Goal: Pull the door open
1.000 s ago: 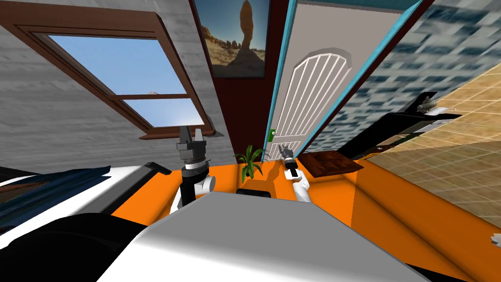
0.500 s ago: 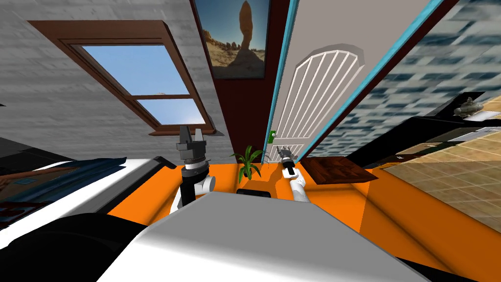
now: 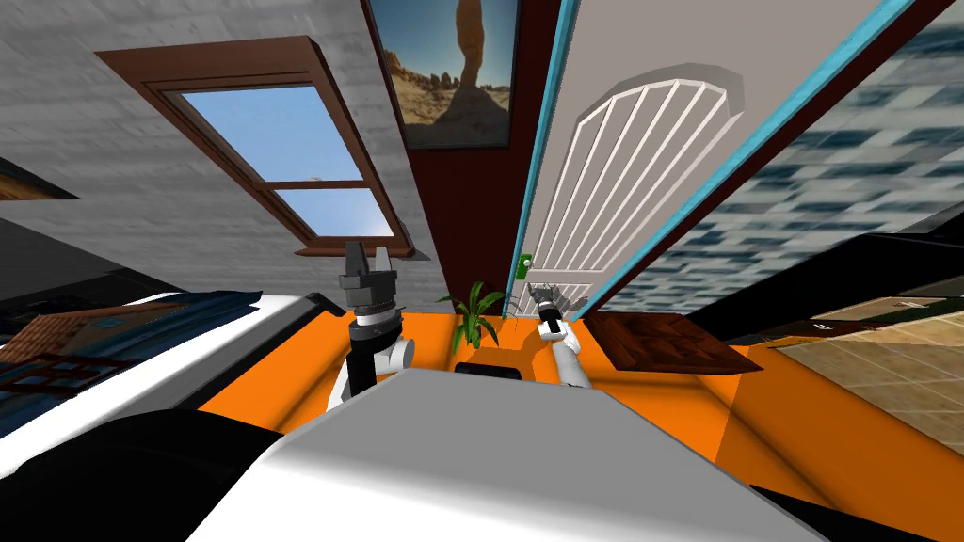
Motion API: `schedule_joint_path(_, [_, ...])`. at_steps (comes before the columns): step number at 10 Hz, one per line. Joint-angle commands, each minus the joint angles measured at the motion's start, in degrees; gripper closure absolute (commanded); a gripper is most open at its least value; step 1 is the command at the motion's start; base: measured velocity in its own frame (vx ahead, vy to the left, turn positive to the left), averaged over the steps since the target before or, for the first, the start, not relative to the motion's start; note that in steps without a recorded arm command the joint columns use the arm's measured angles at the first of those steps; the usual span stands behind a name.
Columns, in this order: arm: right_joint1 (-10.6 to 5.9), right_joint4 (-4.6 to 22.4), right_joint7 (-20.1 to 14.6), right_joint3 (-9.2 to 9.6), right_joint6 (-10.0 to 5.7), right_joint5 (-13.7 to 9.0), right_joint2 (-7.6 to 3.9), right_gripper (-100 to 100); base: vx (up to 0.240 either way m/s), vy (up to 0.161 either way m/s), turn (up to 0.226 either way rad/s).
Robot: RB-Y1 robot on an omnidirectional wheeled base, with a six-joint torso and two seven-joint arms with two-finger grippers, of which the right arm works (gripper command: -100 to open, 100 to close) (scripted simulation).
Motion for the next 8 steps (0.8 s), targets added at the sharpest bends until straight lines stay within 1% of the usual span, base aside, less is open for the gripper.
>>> schedule_joint_path(1, [-1.24,2.01,1.50,-0.70,0.17,0.75,0.74,-100,0.130,-0.136,0.091])
schedule_joint_path(3, [-2.33,3.76,2.76,-1.25,0.39,1.53,1.49,-100,0.139,-0.133,0.082])
schedule_joint_path(4, [-2.78,4.49,3.30,-1.48,0.48,1.86,1.86,-100,0.209,-0.099,0.056])
schedule_joint_path(5, [-3.05,4.93,3.61,-1.62,0.53,2.05,2.09,-100,0.207,-0.073,0.028])
schedule_joint_path(6, [-3.02,4.92,3.51,-1.67,0.30,1.85,1.90,-100,0.086,-0.032,0.010])
schedule_joint_path(7, [-3.12,5.05,3.77,-2.01,0.34,1.68,1.42,-100,-0.089,-0.030,0.127])
schedule_joint_path(8, [-3.14,5.10,3.84,-2.13,0.34,1.61,1.26,-100,-0.166,-0.036,0.014])
